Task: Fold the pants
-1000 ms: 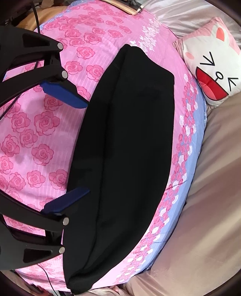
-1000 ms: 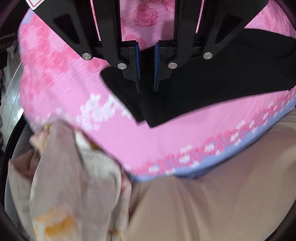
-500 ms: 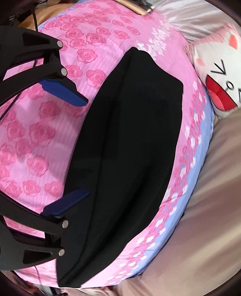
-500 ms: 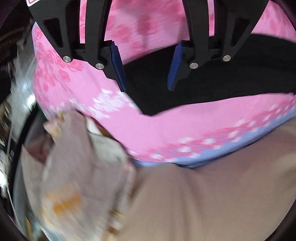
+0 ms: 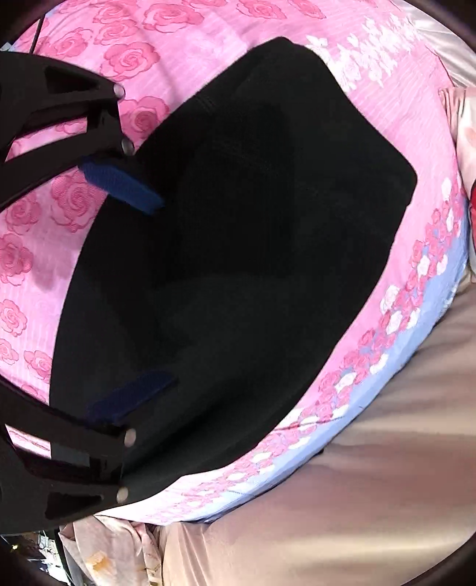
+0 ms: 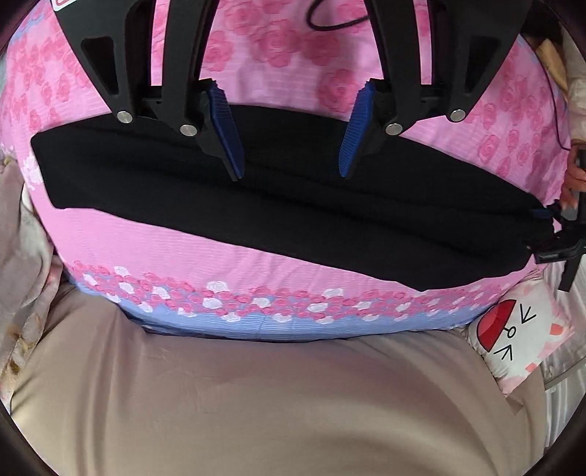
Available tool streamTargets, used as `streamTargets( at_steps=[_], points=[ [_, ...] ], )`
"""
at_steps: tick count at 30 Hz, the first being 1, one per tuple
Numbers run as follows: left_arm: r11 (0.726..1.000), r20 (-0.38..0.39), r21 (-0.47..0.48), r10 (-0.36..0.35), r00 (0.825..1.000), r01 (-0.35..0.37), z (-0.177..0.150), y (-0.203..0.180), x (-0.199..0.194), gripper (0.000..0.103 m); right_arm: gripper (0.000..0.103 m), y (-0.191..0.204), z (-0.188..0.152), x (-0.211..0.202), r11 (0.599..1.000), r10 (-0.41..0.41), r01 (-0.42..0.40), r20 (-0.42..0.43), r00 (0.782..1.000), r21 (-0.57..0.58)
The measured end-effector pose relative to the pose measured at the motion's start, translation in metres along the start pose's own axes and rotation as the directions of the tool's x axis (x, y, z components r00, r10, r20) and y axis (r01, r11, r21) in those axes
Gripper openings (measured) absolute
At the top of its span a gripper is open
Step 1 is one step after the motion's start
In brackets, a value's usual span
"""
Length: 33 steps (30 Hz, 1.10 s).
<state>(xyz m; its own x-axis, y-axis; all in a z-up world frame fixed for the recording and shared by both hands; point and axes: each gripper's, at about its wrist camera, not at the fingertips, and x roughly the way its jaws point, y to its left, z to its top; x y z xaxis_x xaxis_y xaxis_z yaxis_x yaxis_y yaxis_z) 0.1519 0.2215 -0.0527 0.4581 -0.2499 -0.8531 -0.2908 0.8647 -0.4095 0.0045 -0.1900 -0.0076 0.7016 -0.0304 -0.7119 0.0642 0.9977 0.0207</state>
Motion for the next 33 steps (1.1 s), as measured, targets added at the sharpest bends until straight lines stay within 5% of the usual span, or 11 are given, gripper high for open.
streamTargets(
  at_steps=[1,2,5,7,12,19,21,23,25,29,33],
  points=[
    [1.0,0.01,0.008,0.01,1.0,-0.01,0.0,-0.001,-0.001,0.064,0.054,0.003,0.0,0.0,1.0,0.001,-0.001,0.0,1.0,0.0],
    [0.999,0.024,0.021,0.04,0.999,-0.04,0.001,-0.002,-0.002,0.034,0.056,0.005,0.0,0.0,1.0,-0.002,0.002,0.0,1.0,0.001],
    [1.0,0.016,-0.003,0.012,1.0,-0.012,0.002,0.012,-0.005,0.004,0.059,0.005,0.001,0.0,1.0,-0.005,0.005,-0.002,1.0,0.015],
    [0.998,0.002,-0.01,-0.055,0.999,0.055,0.002,0.021,-0.015,0.004,0.059,0.003,0.003,0.001,1.0,-0.016,0.016,-0.003,1.0,0.021],
    [0.995,0.078,0.08,-0.072,0.994,0.065,-0.009,0.031,-0.08,0.004,0.06,0.001,0.005,0.0,1.0,-0.023,0.023,-0.008,1.0,0.02],
    [0.983,-0.009,0.147,0.115,0.993,-0.113,-0.029,0.043,-0.049,0.008,0.062,0.003,-0.01,0.03,0.999,0.045,-0.043,-0.09,0.995,0.025],
    [0.982,0.031,0.14,0.127,0.991,-0.13,-0.035,0.041,-0.058,0.015,0.062,0.007,-0.013,0.03,0.999,0.038,-0.037,-0.097,0.995,0.011],
    [0.981,0.087,0.119,0.144,0.986,-0.153,-0.039,0.042,-0.077,0.049,0.062,0.004,-0.016,0.028,0.999,0.043,-0.042,-0.097,0.994,0.018],
    [0.98,0.162,0.103,0.154,0.975,-0.172,-0.044,0.043,-0.098,0.073,0.062,-0.007,-0.022,0.027,0.998,0.033,-0.028,-0.109,0.994,0.048],
    [0.97,0.235,0.1,0.193,0.953,-0.221,-0.05,0.033,-0.119,0.074,0.062,-0.038,-0.026,0.012,0.993,-0.029,0.037,-0.077,0.997,0.109],
    [0.966,0.241,0.139,0.182,0.953,-0.219,-0.05,0.012,-0.115,0.074,0.062,-0.122,-0.022,-0.012,0.946,-0.245,0.248,-0.041,0.969,0.21]
  ],
)
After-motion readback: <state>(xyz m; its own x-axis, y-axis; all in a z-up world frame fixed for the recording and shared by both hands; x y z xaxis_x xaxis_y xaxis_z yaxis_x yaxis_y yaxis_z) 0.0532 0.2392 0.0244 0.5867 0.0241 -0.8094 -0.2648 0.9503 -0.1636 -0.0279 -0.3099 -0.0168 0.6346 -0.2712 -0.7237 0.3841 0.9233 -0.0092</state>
